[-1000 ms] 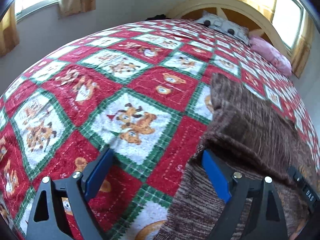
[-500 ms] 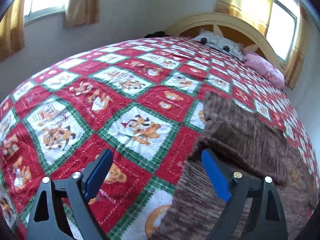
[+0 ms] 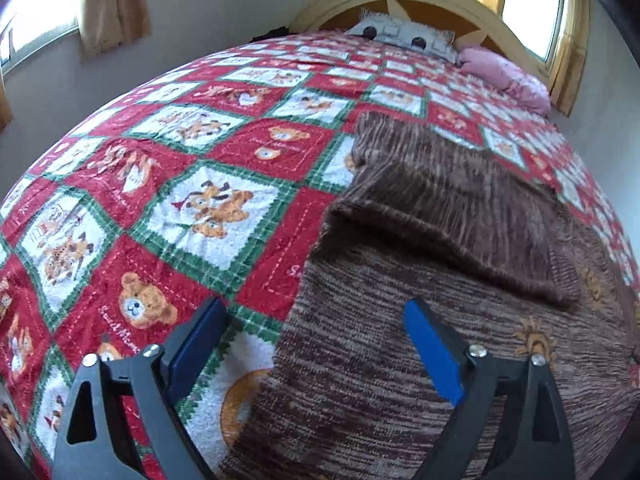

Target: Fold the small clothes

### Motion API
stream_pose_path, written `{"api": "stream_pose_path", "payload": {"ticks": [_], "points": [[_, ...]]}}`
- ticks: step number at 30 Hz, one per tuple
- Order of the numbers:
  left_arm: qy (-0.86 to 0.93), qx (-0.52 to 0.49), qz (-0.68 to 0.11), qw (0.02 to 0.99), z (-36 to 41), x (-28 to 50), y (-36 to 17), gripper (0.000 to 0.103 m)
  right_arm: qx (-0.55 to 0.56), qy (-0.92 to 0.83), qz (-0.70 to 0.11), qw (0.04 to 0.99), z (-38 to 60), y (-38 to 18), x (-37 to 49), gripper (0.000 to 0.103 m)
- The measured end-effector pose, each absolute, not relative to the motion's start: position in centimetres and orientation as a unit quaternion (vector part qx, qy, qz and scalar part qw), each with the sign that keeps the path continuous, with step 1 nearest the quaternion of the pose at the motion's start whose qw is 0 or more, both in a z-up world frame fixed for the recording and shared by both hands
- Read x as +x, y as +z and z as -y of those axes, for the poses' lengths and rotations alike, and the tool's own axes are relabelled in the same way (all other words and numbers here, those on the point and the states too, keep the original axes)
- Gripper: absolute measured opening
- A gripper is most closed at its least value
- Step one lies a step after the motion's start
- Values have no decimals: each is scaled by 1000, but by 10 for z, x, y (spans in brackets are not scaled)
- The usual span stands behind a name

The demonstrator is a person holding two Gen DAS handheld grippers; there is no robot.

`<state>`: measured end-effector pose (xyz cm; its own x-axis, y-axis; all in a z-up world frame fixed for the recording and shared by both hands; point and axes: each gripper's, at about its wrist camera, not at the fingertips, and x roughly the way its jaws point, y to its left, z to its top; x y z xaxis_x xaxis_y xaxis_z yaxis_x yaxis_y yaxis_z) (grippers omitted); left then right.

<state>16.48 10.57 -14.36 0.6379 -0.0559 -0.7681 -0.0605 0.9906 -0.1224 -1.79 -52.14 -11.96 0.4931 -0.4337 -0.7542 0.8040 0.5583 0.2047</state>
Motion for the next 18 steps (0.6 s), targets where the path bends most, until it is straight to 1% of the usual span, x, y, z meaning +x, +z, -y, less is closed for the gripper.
{"api": "stream_pose_path", "payload": {"ticks": [1,2,4,6,9,13,16,18], "points": [[-3,-68,-426,902,-105,165,-144,100,264,-383,-343,816,521,-121,-13,24],[-2,-66,-427,902,-103,164,-144,100,261,-381,-348,816,522,-124,-13,22],[1,-57,-432,900,-100,164,-146,101,272,-369,-347,818,527,-124,-15,14],[5,-46,-434,899,-96,165,-146,102,277,-361,-351,819,530,-120,-14,9],[3,-46,-435,899,-97,164,-146,102,255,-363,-344,828,523,-100,-3,8],[-2,-55,-432,900,-100,163,-146,102,176,-341,-330,863,477,-55,32,7],[-3,-56,-432,900,-100,163,-146,103,112,-280,-324,897,415,-24,69,7],[-4,-58,-432,900,-100,163,-146,103,68,-231,-325,914,363,-15,96,7]]}}
